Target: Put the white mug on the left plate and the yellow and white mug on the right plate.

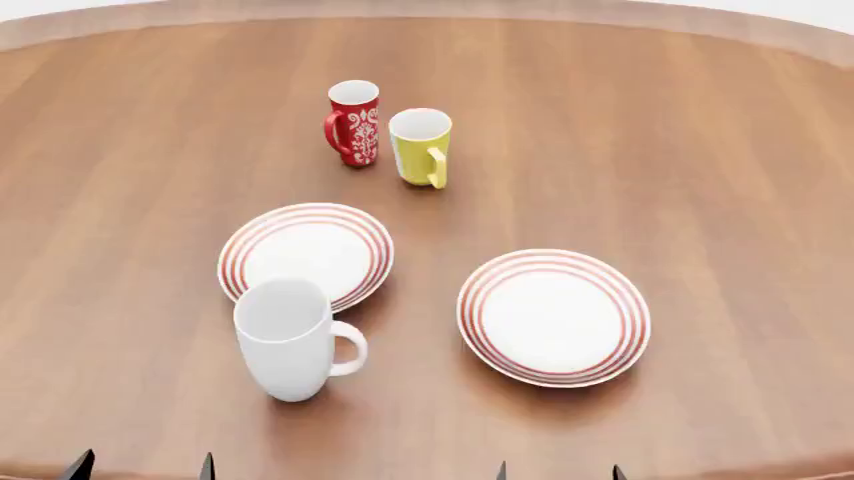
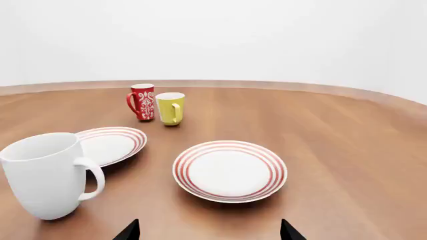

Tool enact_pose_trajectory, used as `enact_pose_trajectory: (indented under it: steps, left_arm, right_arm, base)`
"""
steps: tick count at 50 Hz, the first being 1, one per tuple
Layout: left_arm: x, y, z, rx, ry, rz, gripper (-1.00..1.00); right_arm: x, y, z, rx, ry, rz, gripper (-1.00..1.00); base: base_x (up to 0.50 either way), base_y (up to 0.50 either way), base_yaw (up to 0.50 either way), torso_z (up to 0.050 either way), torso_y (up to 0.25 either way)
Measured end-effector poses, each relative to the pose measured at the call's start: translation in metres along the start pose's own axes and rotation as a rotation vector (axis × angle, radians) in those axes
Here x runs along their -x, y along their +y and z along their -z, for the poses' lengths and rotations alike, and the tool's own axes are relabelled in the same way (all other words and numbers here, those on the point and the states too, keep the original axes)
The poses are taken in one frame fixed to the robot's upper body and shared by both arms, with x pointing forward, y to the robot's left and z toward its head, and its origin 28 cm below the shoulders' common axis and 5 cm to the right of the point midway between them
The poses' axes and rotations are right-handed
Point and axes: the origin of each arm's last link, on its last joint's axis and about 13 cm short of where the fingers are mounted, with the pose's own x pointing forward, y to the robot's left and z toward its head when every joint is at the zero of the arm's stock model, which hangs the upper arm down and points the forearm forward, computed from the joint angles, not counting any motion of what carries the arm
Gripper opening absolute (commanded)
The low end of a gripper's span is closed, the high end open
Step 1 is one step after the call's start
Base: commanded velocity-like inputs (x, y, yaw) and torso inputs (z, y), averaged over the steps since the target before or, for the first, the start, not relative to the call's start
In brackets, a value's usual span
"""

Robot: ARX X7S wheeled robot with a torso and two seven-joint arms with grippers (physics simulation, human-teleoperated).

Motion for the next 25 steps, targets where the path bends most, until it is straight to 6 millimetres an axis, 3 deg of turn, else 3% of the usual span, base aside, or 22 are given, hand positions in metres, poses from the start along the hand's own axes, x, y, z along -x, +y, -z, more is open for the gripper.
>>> enact_pose_trajectory:
  steps: [9,25]
  left_arm:
    - [-0.0020,0.0017,-0.0014,0.016,-0.011,0.005,1.00]
    - [0.0004,0.0023,-0.0046,0.010,-0.024,0.016,1.00]
  right_arm:
    - [-0.0012,0.0001,0.0005,-0.004,-0.005,0.010,1.00]
    - [0.0017,-0.0021,-0.0002,-0.001,-0.019,0.022,1.00]
  base:
    - [0.00,0.00,0.00,0.000,0.000]
    - [0.00,0.00,0.50,0.000,0.000]
